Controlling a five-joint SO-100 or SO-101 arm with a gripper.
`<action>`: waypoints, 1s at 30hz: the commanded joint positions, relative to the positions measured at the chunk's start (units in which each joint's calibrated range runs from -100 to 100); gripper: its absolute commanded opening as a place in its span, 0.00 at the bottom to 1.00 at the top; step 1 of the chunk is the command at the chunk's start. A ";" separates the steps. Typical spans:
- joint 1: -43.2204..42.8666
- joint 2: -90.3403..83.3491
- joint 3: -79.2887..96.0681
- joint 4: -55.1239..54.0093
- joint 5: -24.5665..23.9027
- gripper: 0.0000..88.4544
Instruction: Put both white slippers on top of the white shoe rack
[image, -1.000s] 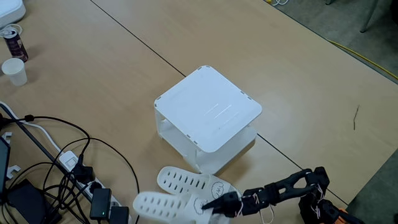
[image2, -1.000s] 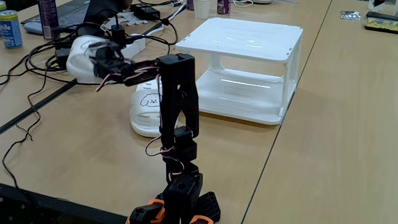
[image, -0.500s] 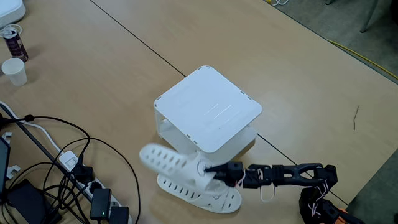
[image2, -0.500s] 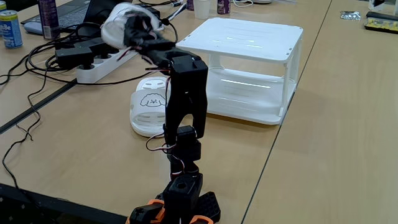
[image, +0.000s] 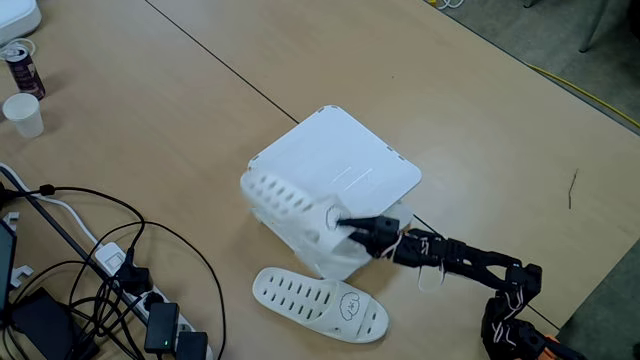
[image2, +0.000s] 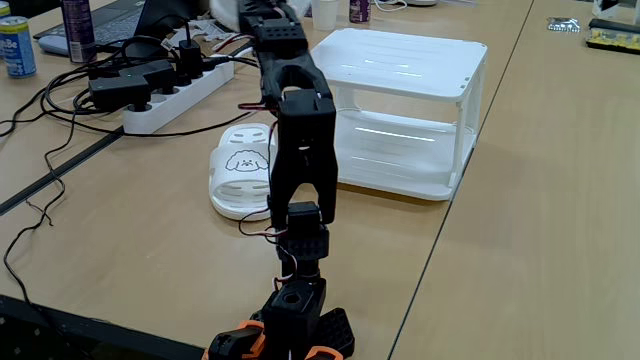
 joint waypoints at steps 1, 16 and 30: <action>4.45 -5.99 -6.42 0.11 0.42 0.01; 7.57 6.38 -17.43 0.11 0.42 0.01; 7.82 14.63 -18.42 -0.06 0.42 0.01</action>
